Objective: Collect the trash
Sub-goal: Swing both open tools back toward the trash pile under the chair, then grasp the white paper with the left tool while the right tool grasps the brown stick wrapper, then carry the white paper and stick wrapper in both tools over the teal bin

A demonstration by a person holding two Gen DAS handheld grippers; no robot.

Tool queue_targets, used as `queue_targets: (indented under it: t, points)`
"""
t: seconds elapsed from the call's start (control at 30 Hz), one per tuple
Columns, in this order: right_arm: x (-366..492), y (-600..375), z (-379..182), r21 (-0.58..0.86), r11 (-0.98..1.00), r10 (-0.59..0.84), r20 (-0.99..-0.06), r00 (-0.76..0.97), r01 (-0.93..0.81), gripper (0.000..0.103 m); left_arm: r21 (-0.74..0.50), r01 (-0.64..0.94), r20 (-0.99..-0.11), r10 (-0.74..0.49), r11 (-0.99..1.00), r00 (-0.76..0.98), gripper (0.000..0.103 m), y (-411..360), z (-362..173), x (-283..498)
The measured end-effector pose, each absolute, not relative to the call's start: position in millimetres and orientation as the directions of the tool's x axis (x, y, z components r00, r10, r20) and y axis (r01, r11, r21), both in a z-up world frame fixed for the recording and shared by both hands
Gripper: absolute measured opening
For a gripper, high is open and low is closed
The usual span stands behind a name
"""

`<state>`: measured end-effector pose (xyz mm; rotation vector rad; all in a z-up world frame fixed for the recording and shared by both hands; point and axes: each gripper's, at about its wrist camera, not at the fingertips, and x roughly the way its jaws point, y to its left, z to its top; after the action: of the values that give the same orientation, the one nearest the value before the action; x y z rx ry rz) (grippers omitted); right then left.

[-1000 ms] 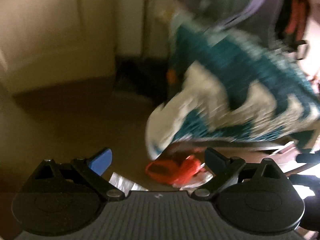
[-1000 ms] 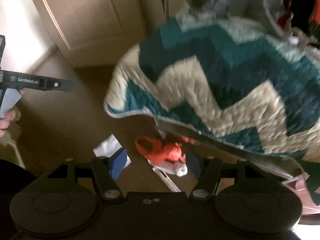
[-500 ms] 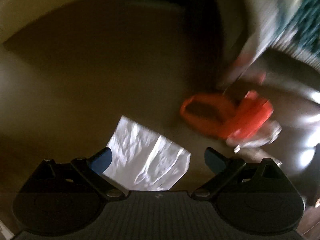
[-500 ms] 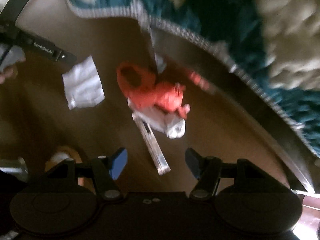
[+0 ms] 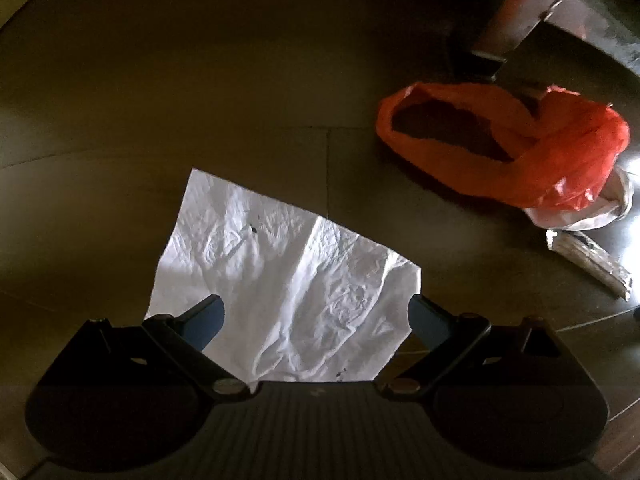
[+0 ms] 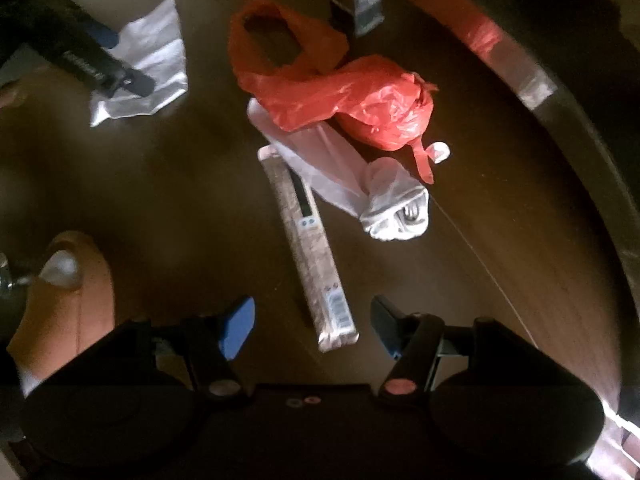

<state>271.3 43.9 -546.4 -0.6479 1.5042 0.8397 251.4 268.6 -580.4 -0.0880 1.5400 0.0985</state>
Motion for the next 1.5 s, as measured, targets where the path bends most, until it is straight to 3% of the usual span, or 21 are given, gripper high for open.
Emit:
queue_targets:
  t: [0.1,0.17,0.43,0.53,0.63,0.77,0.8,0.87,1.23,1.5]
  points:
    - [278,53,-559,0.131,0.585,0.083,-0.991,-0.102,-0.801,0.064,-0.003,-0.146,-1.0,-0.001,0.989,0.014,0.098,272,-590,247]
    - [281,57,-567,0.133,0.591,0.091,-0.991,-0.098,-0.796,0.064,-0.003,-0.152,-1.0,-0.003,0.988,0.0,0.092,273,-596,245]
    - [269,69,-586,0.098,0.56,0.073,-0.995,-0.069,-0.823,0.063,-0.019,-0.201,-0.999,-0.012,0.979,0.035,0.091,283,-600,240]
    - [262,73,-586,0.065,0.536,0.067,-0.997,-0.035,-0.842,0.063,-0.019,-0.212,-0.999,-0.009,0.977,0.048,0.083,283,-598,229]
    - [254,79,-588,0.025,0.495,0.037,-0.999,-0.008,-0.869,0.061,-0.019,-0.225,-0.998,-0.005,0.974,0.064,0.066,284,-593,227]
    - [245,89,-590,0.005,0.476,0.011,-1.0,0.001,-0.88,0.053,-0.022,-0.226,-0.997,-0.005,0.974,0.078,0.032,280,-587,225]
    - [244,91,-590,0.005,0.479,0.009,-1.0,-0.001,-0.878,0.046,-0.024,-0.224,-0.997,-0.007,0.974,0.077,0.022,280,-587,225]
    - [244,94,-587,0.005,0.487,0.013,-1.0,0.001,-0.873,0.021,-0.038,-0.233,-0.997,-0.023,0.972,0.068,0.009,281,-587,224]
    - [240,84,-545,0.102,0.531,0.065,-0.995,-0.08,-0.841,0.019,-0.114,-0.233,-0.993,-0.102,0.966,0.064,0.007,267,-550,197]
    - [244,52,-458,0.078,0.632,0.119,-0.993,-0.004,-0.771,0.019,-0.172,-0.052,-0.974,-0.162,0.984,0.158,0.007,229,-446,215]
